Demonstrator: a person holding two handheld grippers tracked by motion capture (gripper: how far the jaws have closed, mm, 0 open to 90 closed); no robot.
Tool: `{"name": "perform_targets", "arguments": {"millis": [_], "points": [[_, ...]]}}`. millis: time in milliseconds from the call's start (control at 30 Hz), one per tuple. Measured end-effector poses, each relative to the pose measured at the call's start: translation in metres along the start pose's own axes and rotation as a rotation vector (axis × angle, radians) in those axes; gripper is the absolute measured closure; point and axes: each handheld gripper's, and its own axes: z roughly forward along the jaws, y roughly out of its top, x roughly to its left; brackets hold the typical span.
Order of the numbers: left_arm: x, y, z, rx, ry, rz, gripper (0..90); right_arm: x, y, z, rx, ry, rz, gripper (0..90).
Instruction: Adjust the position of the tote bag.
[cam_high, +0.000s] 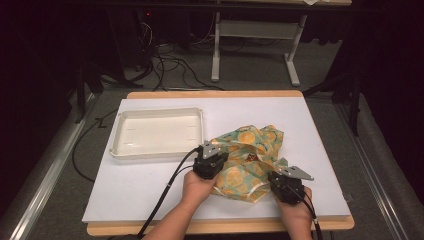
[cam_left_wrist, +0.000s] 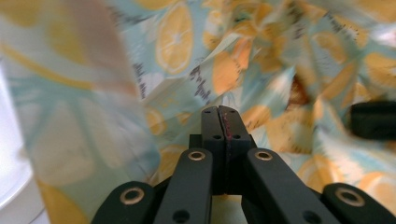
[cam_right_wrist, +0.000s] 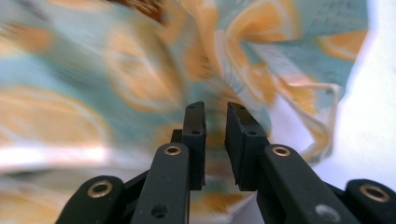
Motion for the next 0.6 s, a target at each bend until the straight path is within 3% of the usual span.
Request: {"name": "perform_targets", "arguments": {"millis": [33, 100, 133, 167, 300, 367, 500, 600], "points": [[0.004, -0.005, 0.002, 0.03, 0.008, -0.007, 90.0, -0.006, -0.001, 0.003, 0.012, -0.012, 0.02, 78.6], [0.006, -0.01, 0.006, 0.085, -0.034, -0.035, 90.0, -0.01, -0.001, 0.002, 0.013, -0.011, 0.039, 78.6], [0.006, -0.01, 0.006, 0.085, -0.034, -0.035, 90.0, -0.01, -0.001, 0.002, 0.013, -0.011, 0.039, 78.6], [0.0, -0.016, 0.01, 0.126, -0.056, -0.01, 90.0, -0.01, 0.0, -0.002, -0.01, 0.0, 0.049, 78.3], [-0.013, -0.023, 0.011, 0.126, -0.094, -0.006, 90.0, -0.003, 0.003, -0.012, -0.049, 0.028, 0.044, 76.6], [-0.024, -0.023, 0.012, 0.121, -0.11, -0.002, 90.0, 0.007, 0.006, -0.03, -0.104, 0.063, 0.035, 72.8], [-0.032, -0.022, 0.014, 0.101, -0.097, 0.011, 90.0, 0.021, 0.007, -0.044, -0.136, 0.127, 0.034, 57.5], [-0.031, -0.023, 0.012, 0.091, -0.098, 0.001, 90.0, 0.03, 0.004, -0.033, -0.102, 0.183, 0.06, 38.3]]}}
